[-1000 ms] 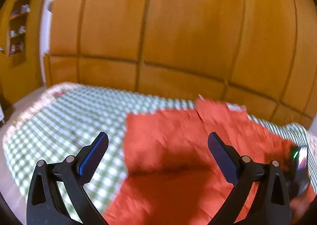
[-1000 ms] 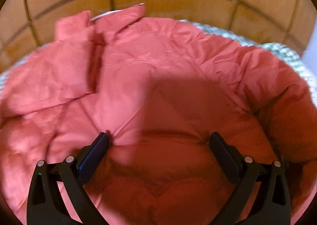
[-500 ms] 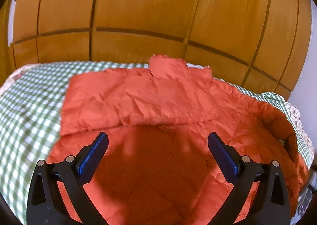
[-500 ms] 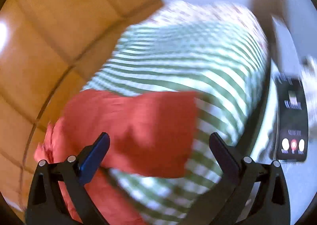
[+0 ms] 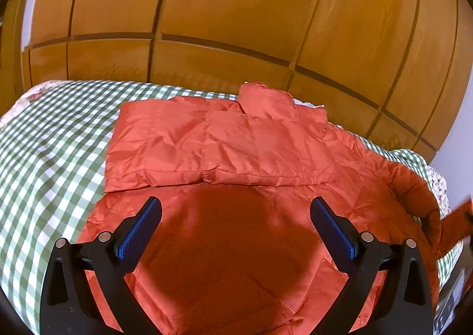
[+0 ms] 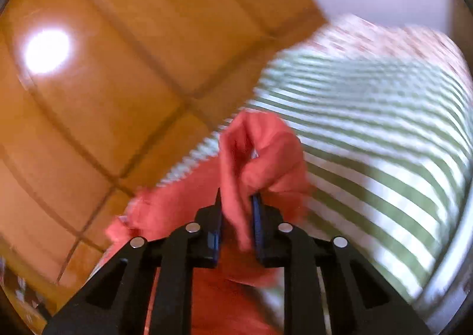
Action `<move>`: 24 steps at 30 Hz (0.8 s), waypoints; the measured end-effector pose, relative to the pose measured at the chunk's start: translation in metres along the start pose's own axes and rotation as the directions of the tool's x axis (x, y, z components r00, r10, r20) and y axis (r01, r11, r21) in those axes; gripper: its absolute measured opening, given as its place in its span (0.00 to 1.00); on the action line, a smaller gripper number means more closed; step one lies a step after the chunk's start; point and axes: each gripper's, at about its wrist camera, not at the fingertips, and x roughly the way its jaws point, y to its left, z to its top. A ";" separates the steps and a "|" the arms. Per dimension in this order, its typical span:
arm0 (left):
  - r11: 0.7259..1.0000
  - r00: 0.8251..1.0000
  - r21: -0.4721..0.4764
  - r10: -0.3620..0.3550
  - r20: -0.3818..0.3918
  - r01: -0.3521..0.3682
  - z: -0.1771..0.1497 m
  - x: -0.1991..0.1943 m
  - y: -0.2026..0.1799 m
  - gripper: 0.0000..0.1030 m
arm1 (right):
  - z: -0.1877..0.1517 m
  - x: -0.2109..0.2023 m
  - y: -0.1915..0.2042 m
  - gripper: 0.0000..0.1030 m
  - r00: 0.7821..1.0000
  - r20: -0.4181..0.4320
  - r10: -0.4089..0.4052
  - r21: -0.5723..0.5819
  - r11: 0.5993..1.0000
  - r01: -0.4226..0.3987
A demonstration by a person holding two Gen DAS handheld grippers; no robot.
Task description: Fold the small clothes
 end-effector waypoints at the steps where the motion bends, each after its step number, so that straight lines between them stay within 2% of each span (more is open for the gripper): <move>1: 1.000 1.000 -0.005 -0.004 0.001 0.004 0.000 -0.002 0.002 0.97 | 0.001 0.007 0.023 0.09 0.998 -0.010 0.064 -0.032 0.997 -0.064; 2: 1.000 1.000 -0.007 -0.004 0.004 0.004 0.000 -0.004 0.004 0.97 | 0.000 0.015 0.047 0.02 0.991 -0.029 0.132 -0.064 0.989 -0.134; 4: 1.000 1.000 -0.009 -0.003 0.010 0.003 0.002 -0.008 0.007 0.97 | -0.007 0.032 0.089 0.02 0.972 -0.084 0.220 -0.125 0.965 -0.229; 6: 1.000 1.000 -0.007 0.000 0.017 0.001 0.004 -0.014 0.011 0.97 | -0.023 0.048 0.129 0.01 0.942 -0.156 0.296 -0.177 0.930 -0.321; 7: 1.000 1.000 -0.005 0.005 0.021 -0.005 0.006 -0.016 0.013 0.97 | -0.038 0.059 0.154 0.01 0.919 -0.210 0.335 -0.205 0.904 -0.376; 9: 1.000 1.000 -0.006 0.012 0.029 -0.012 0.010 -0.023 0.017 0.96 | -0.059 0.075 0.178 0.01 0.879 -0.299 0.372 -0.196 0.877 -0.438; 10: 1.000 0.999 -0.010 0.012 0.033 -0.012 0.012 -0.026 0.018 0.97 | -0.070 0.083 0.183 0.02 0.851 -0.343 0.398 -0.155 0.869 -0.469; 11: 1.000 0.999 -0.015 0.010 0.037 -0.009 0.014 -0.028 0.019 0.97 | -0.078 0.084 0.184 0.05 0.849 -0.351 0.396 -0.141 0.874 -0.466; 12: 1.000 0.999 -0.014 0.001 0.039 0.000 0.018 -0.031 0.018 0.97 | -0.078 0.086 0.178 0.22 0.860 -0.343 0.378 -0.146 0.883 -0.447; 13: 1.000 0.999 -0.008 -0.006 0.040 0.006 0.020 -0.031 0.016 0.97 | -0.082 0.081 0.169 0.40 0.887 -0.318 0.335 -0.163 0.902 -0.400; 14: 1.000 0.999 0.007 -0.013 0.040 0.013 0.023 -0.030 0.011 0.97 | -0.083 0.074 0.158 0.73 0.911 -0.286 0.296 -0.175 0.919 -0.354; 15: 1.000 0.999 0.019 -0.018 0.039 0.017 0.024 -0.030 0.006 0.97 | -0.082 0.067 0.143 0.84 0.933 -0.251 0.258 -0.183 0.934 -0.308; 16: 0.999 0.999 0.037 -0.030 0.032 0.029 0.024 -0.027 -0.002 0.97 | -0.080 0.058 0.124 0.84 0.952 -0.222 0.212 -0.191 0.948 -0.256; 18: 0.996 0.998 0.069 -0.062 0.016 0.061 0.024 -0.020 -0.018 0.97 | -0.068 0.048 0.082 0.84 0.974 -0.200 0.111 -0.170 0.975 -0.146; 20: 0.989 0.996 0.114 -0.093 -0.006 0.093 0.019 -0.010 -0.041 0.97 | -0.058 0.033 0.024 0.84 0.982 -0.189 0.012 -0.037 0.999 -0.020; 22: 0.983 0.992 0.137 -0.120 -0.029 0.123 0.014 -0.002 -0.058 0.97 | -0.049 0.011 -0.035 0.83 0.983 -0.167 -0.072 0.143 0.985 0.097; 24: 0.975 0.987 0.155 -0.149 -0.061 0.157 0.007 0.007 -0.075 0.97 | -0.041 -0.020 -0.078 0.82 0.974 -0.099 -0.202 0.257 0.941 0.221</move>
